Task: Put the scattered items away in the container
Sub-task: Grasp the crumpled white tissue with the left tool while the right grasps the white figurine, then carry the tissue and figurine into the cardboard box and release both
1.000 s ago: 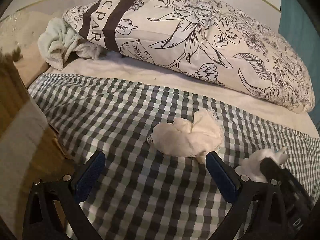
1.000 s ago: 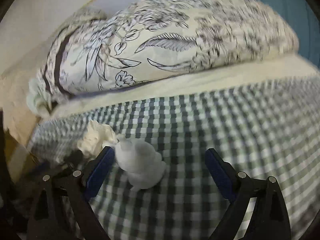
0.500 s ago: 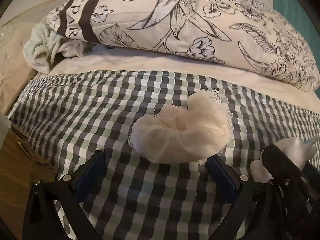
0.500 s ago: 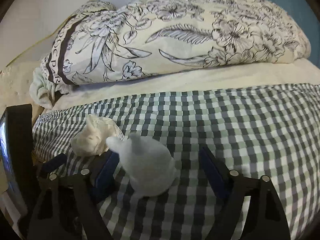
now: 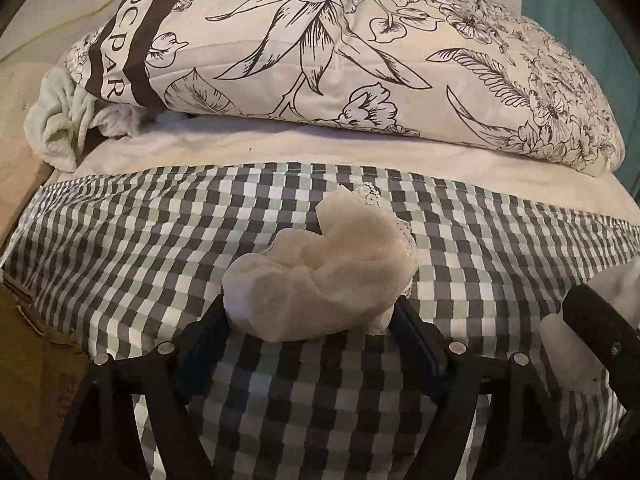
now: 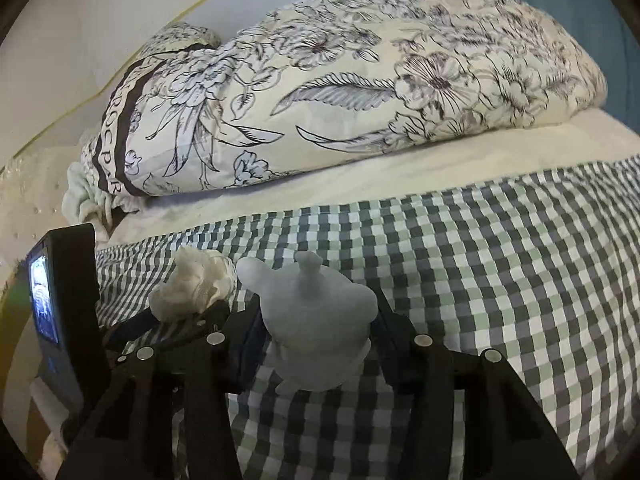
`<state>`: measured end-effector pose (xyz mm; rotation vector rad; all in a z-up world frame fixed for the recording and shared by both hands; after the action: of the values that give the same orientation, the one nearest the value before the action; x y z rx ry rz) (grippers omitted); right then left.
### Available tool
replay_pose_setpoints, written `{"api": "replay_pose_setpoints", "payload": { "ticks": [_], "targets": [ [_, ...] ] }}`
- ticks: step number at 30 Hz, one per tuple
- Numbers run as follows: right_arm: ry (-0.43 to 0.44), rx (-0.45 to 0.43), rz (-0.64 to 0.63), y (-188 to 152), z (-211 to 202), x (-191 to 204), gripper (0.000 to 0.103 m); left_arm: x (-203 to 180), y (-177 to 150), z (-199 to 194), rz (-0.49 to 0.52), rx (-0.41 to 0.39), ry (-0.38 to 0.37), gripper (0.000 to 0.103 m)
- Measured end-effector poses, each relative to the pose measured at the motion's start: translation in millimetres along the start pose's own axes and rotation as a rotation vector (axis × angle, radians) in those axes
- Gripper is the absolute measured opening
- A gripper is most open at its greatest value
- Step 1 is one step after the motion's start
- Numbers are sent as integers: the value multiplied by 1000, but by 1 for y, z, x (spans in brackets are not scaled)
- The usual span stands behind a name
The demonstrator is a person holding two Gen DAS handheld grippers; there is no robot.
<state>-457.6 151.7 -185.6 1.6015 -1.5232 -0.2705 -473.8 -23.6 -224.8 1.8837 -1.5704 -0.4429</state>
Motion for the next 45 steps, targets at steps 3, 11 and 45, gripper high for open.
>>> {"api": "replay_pose_setpoints", "payload": {
  "ticks": [3,11,45],
  "targets": [
    [8,3,8,0,-1,-1,48,3,3,-1,-21,-17,-35,22],
    [9,3,9,0,-1,-1,48,21,5,-17,-94,-90,-51,10],
    [73,42,40,-47,-139,42,48,45,-75,-217,-17,-127,-183,9]
  ]
}}
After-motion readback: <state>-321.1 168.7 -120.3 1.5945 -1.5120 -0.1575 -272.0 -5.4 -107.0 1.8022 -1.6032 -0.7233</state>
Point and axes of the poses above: each gripper's, at about its wrist camera, not at the fingertips, and z roughly the way its jaws point, x to its left, y to its top, the point moved 8 cm from there along z, roughly the way its jaws point, and after that the axes turned 10 degrees about y, right-handed, at the moved point
